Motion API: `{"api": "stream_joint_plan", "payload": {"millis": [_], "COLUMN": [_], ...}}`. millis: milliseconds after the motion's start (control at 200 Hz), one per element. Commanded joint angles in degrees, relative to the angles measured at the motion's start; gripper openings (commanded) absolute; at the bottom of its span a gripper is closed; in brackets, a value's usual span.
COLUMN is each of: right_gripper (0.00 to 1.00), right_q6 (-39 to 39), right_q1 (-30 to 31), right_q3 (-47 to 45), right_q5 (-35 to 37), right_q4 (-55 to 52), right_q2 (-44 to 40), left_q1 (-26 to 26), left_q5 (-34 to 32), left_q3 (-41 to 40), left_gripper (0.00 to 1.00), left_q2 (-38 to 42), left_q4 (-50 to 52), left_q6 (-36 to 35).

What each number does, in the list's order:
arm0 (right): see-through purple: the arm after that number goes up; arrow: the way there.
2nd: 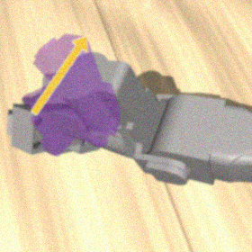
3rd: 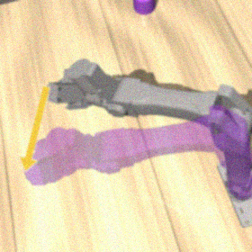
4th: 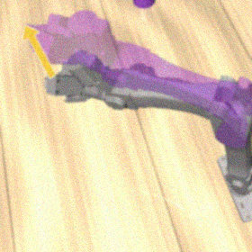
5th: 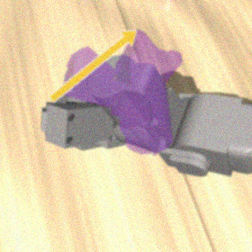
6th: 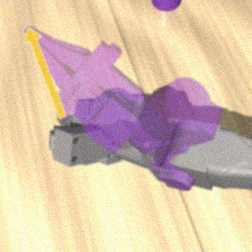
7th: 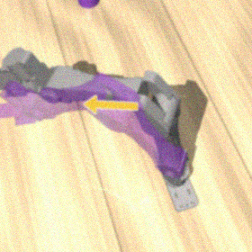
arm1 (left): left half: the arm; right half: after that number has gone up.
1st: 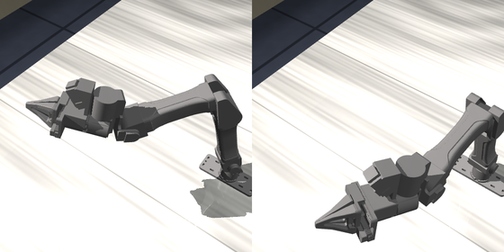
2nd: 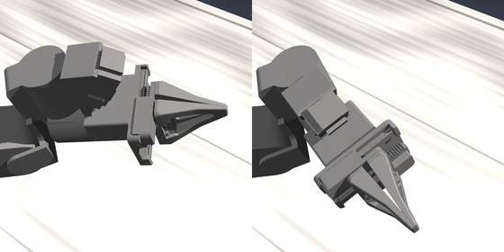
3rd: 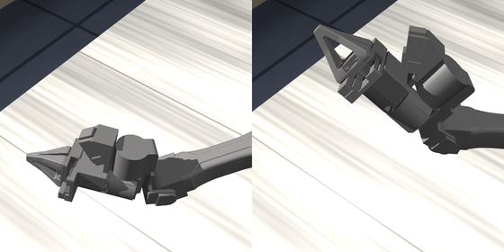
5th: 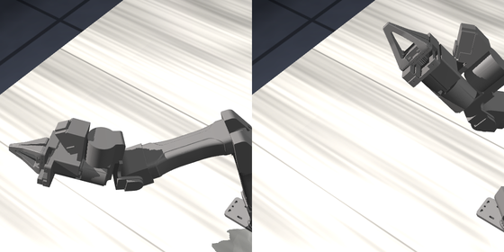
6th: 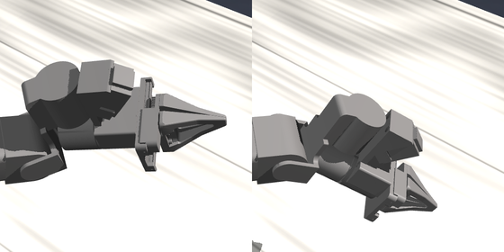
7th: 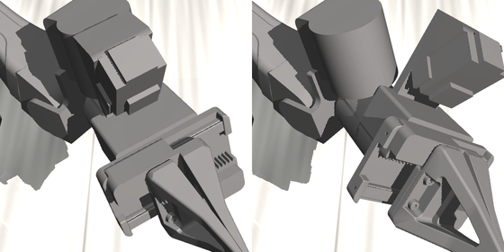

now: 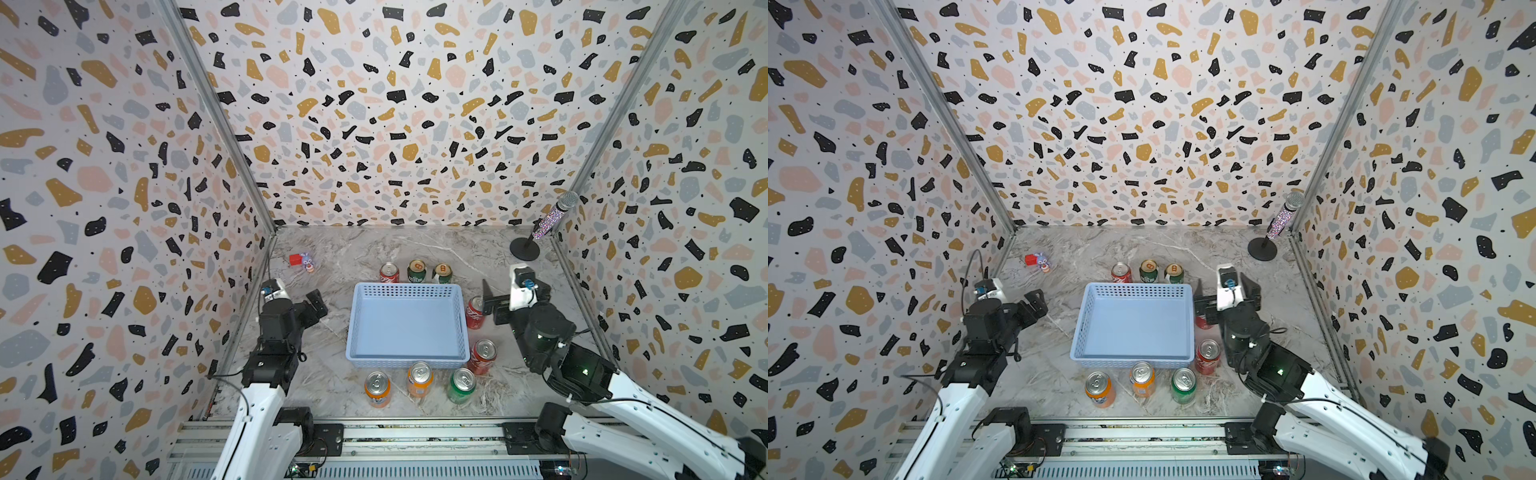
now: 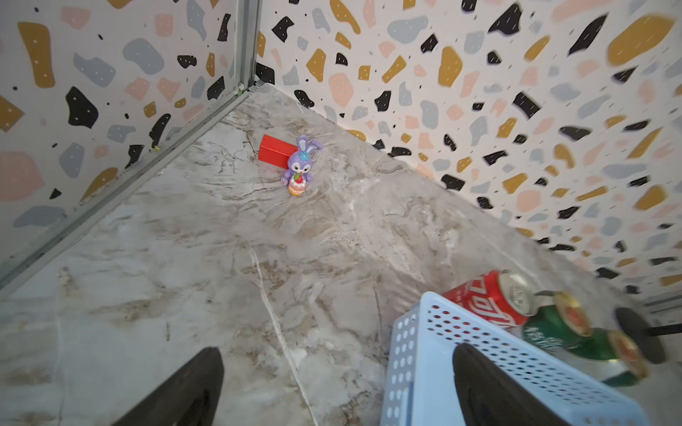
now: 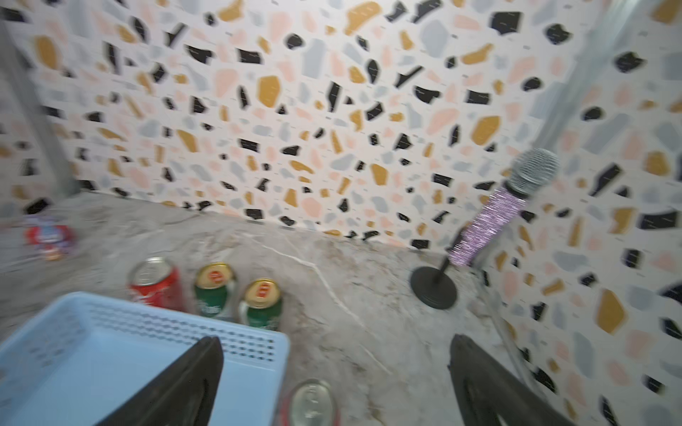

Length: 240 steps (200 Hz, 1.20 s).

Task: Take out the drinks from the basket
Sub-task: Reset both arms

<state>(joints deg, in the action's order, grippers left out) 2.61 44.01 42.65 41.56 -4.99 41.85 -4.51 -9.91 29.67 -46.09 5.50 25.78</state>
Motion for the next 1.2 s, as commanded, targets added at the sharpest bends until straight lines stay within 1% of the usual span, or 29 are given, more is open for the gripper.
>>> {"api": "stream_joint_plan", "payload": {"millis": [0, 35, 100, 140, 210, 285, 335, 410, 440, 476, 526, 551, 591, 636, 671, 691, 721, 756, 791, 841, 861, 896, 921, 961, 991, 1026, 1071, 1121, 1196], "right_gripper": [1.00, 1.00, 1.00, 1.00, 1.00, 1.00, 1.00, 1.00, 1.00, 1.00, 1.00, 1.00, 1.00, 1.00, 1.00, 1.00, 1.00, 1.00, 1.00, 0.99, 0.99, 1.00, 1.00, 1.00, 1.00, 1.00, 1.00, 1.00, 1.00], "right_q6": [0.58, 0.70, 0.14, -0.16, -0.95, -1.45, -1.56, -2.07, -2.14, -2.34, -3.31, -4.05, -5.14, -5.24, -5.38, -5.47, -4.46, -3.10, -2.37, -2.60, -2.61, -1.66, -1.37, -2.43, -2.37, -1.46, -1.25, -2.50, -2.95], "right_q1": [-10.74, -13.37, -17.72, -19.80, -22.68, -25.82, -27.99, -31.15, -32.08, -32.69, -33.06, -33.12, -33.12, -34.10, -34.84, -35.21, -35.60, -36.71, -38.65, -40.07, -40.11, -40.08, -40.25, -40.25, -40.23, -40.21, -40.21, -40.05, -40.01], "right_q3": [-3.28, -4.34, -7.24, -9.37, -12.68, -15.57, -17.15, -19.36, -20.27, -20.81, -20.86, -20.90, -20.70, -21.54, -21.97, -22.18, -22.02, -21.71, -23.41, -26.86, -27.29, -26.65, -26.28, -26.69, -26.26, -25.01, -23.45, -24.53, -24.91], "right_q5": [-11.49, -11.61, -10.21, -9.48, -7.96, -8.51, -8.64, -10.09, -10.60, -11.36, -10.72, -10.42, -9.45, -13.62, -15.49, -16.03, -16.67, -19.36, -22.51, -24.15, -24.69, -25.46, -25.12, -24.40, -24.61, -24.78, -23.85, -24.56, -26.96], "right_q4": [-3.43, -2.00, 3.69, 7.58, 13.55, 20.40, 24.99, 33.12, 36.69, 40.25, 43.51, 45.27, 47.70, 51.58, 54.66, 56.11, 52.99, 50.91, 55.92, 68.10, 66.74, 59.79, 60.01, 66.08, 64.69, 58.34, 56.30, 60.50, 59.58], "right_q2": [2.85, 4.50, 7.51, 9.26, 12.31, 16.63, 20.03, 25.17, 27.79, 30.39, 34.14, 35.96, 38.16, 39.90, 42.18, 43.00, 42.10, 40.88, 42.34, 46.76, 46.12, 42.96, 42.99, 46.01, 45.51, 43.31, 44.18, 45.38, 44.27], "left_q1": [-5.77, -7.22, -8.53, -9.24, -9.68, -9.72, -9.67, -9.57, -9.55, -9.54, -9.55, -9.55, -9.95, -9.35, -8.40, -7.54, -6.60, -6.26, -6.21, -6.16, -6.12, -6.09, -6.12, -6.03, -5.88, -5.68, -5.58, -5.44, -5.15], "left_q5": [-18.62, -21.36, -24.09, -24.61, -26.69, -28.32, -26.83, -27.38, -27.54, -26.31, -26.37, -26.56, -27.62, -25.48, -25.19, -24.69, -23.57, -22.00, -18.54, -13.85, -13.65, -15.15, -15.19, -14.65, -14.42, -14.40, -14.85, -14.47, -14.12], "left_q3": [-2.25, -2.50, -3.20, -2.82, -5.28, -7.19, -8.01, -10.27, -10.29, -9.60, -9.86, -11.06, -12.52, -13.67, -14.51, -14.40, -14.16, -14.98, -15.12, -13.39, -13.17, -13.23, -13.39, -12.68, -11.87, -12.19, -12.51, -12.08, -11.92], "left_gripper": [1.00, 1.00, 1.00, 1.00, 1.00, 1.00, 1.00, 1.00, 1.00, 1.00, 1.00, 1.00, 1.00, 1.00, 1.00, 1.00, 1.00, 1.00, 1.00, 1.00, 1.00, 1.00, 1.00, 1.00, 1.00, 1.00, 1.00, 1.00, 1.00], "left_q2": [-9.51, -12.49, -16.53, -16.74, -16.78, -17.33, -16.32, -17.53, -18.81, -20.21, -22.11, -22.97, -22.98, -22.23, -23.62, -24.67, -26.63, -29.58, -31.02, -31.71, -33.33, -37.30, -37.95, -35.43, -33.89, -35.01, -36.29, -35.07, -35.15], "left_q4": [-15.94, -18.54, -23.75, -23.19, -29.28, -33.02, -33.63, -40.43, -41.54, -39.76, -37.73, -40.04, -43.63, -44.92, -48.96, -49.27, -49.30, -54.85, -57.44, -52.36, -53.27, -59.49, -61.94, -57.04, -51.35, -54.42, -56.72, -53.83, -53.67], "left_q6": [-8.30, -9.48, -11.09, -12.62, -16.39, -19.07, -20.10, -22.50, -23.78, -24.84, -23.85, -23.03, -24.06, -23.83, -23.47, -22.50, -21.36, -22.88, -24.44, -25.22, -25.61, -26.80, -27.13, -25.75, -24.84, -25.22, -25.45, -25.08, -24.80]}}
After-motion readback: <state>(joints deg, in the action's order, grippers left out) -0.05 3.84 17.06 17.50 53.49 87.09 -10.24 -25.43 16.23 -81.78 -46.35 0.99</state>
